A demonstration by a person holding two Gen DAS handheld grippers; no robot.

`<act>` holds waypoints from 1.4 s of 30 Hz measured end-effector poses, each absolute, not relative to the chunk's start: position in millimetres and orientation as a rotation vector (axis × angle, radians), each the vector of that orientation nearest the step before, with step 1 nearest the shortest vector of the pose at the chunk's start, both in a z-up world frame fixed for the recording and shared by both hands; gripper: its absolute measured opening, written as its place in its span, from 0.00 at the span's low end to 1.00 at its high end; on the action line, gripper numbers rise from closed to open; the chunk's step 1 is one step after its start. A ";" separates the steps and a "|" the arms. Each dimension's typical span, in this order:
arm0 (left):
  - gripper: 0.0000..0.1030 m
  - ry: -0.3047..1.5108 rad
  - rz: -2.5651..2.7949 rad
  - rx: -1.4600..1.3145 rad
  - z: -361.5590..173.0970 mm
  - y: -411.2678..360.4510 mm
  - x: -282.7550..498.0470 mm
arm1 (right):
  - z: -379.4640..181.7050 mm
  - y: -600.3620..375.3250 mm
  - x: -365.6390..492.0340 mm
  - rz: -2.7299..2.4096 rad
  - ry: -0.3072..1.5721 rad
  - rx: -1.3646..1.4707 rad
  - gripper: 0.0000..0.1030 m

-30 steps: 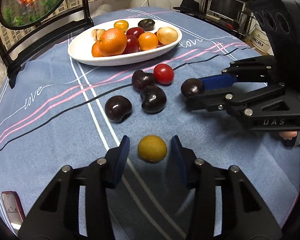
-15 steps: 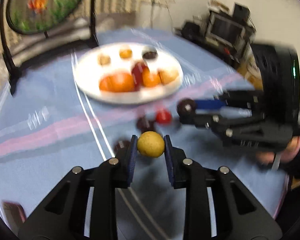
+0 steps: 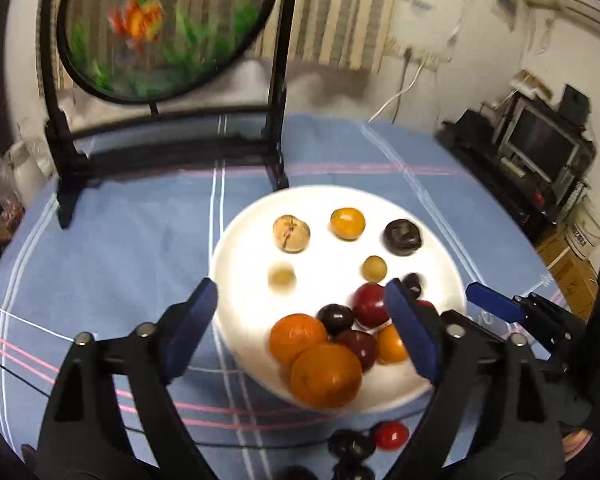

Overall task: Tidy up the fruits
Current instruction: 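Carry the yellow fruit and dark plum onto the plate and open both grippers, then grasp a dark plum with the left gripper while the right gripper grasps a red tomato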

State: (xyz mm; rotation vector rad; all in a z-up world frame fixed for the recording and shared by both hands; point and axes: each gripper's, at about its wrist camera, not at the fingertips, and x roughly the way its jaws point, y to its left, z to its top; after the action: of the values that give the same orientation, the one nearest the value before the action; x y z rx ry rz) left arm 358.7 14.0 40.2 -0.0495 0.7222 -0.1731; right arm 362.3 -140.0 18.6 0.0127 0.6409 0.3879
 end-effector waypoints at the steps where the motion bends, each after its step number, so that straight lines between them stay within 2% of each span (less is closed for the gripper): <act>1: 0.92 0.712 -0.164 -0.032 42.2 15.9 349.8 | 19.7 -138.3 354.3 0.399 0.637 0.002 0.50; 3: 0.98 0.691 -0.127 -0.011 42.9 24.4 333.7 | 18.0 -133.8 337.1 0.448 0.655 -0.011 0.51; 9: 0.98 0.739 -0.048 -0.078 12.9 56.6 295.9 | -13.7 -98.6 314.1 0.526 0.772 -0.142 0.52; 14: 0.98 0.818 0.032 -0.127 -15.8 78.8 286.1 | -25.9 -84.3 309.1 0.524 0.783 -0.240 0.51; 19: 0.98 0.838 0.079 -0.180 -22.0 93.8 283.7 | -34.2 -83.2 313.8 0.525 0.821 -0.250 0.51; 23: 0.98 0.828 0.078 -0.189 -20.9 93.9 282.4 | -38.0 -81.9 316.2 0.527 0.831 -0.256 0.41; 30: 0.98 0.824 0.091 -0.134 -19.7 86.9 283.2 | -42.0 -77.6 323.2 0.533 0.846 -0.249 0.35; 32: 0.98 0.823 0.093 -0.120 -19.1 84.7 282.8 | -42.2 -76.9 322.7 0.536 0.847 -0.257 0.28; 42: 0.98 0.823 -0.047 -0.075 -18.5 72.0 275.7 | -17.1 -107.2 305.3 0.511 0.786 -0.147 0.26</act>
State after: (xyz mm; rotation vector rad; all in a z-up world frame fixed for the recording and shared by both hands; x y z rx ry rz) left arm 275.7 72.0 -18.5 -0.0749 0.8230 -0.0468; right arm 305.3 -107.2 -17.1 -0.1470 0.7857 0.5110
